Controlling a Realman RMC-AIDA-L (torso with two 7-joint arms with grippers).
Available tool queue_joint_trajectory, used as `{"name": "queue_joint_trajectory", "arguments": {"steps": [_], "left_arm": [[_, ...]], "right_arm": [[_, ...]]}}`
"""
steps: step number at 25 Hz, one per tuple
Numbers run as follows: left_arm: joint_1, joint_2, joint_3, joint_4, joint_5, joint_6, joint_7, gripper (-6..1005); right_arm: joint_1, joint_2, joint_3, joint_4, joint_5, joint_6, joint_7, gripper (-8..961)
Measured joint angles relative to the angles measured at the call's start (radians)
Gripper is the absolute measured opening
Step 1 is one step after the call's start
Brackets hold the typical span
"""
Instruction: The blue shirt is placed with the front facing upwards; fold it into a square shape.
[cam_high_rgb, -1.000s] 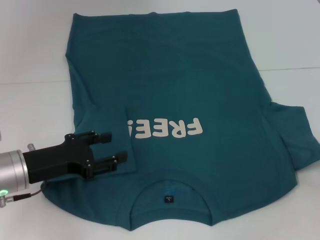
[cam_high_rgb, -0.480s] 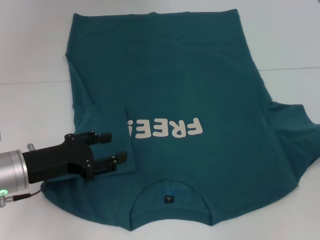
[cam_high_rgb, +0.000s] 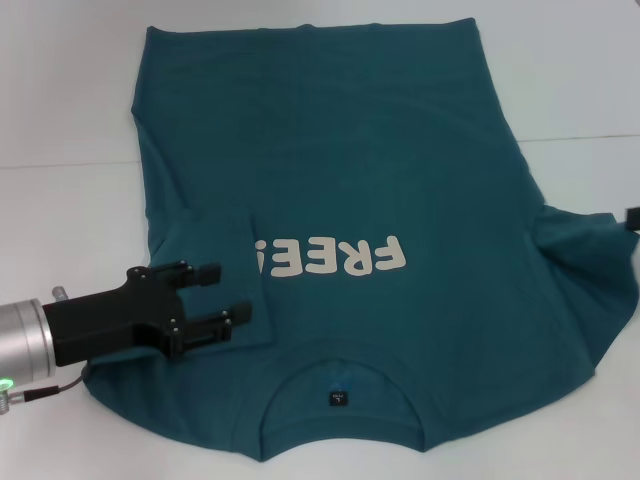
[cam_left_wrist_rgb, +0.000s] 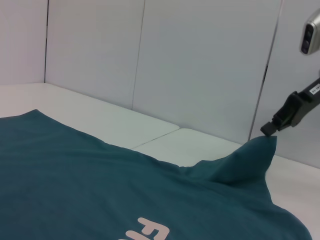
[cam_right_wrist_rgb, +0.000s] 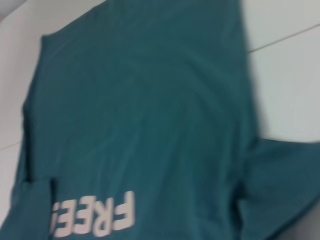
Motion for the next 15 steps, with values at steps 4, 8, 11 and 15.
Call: {"name": "queue_joint_trajectory", "arguments": {"steps": [4, 8, 11, 15], "left_arm": [[0.005, 0.000, -0.001, 0.000, 0.000, 0.000, 0.000, 709], [0.011, 0.000, -0.003, 0.000, 0.000, 0.001, 0.000, 709], [0.015, 0.002, -0.004, 0.000, 0.000, -0.002, 0.002, 710], [0.015, 0.002, -0.005, 0.000, 0.000, -0.005, 0.004, 710]], "right_arm": [[0.048, 0.013, -0.059, -0.016, -0.001, -0.017, 0.029, 35], [0.090, 0.026, -0.121, -0.023, -0.001, -0.021, 0.059, 45], [0.126, 0.037, -0.170, -0.023, -0.002, -0.024, 0.079, 53], [0.187, 0.060, -0.251, -0.016, -0.023, -0.013, 0.109, 62]]}}
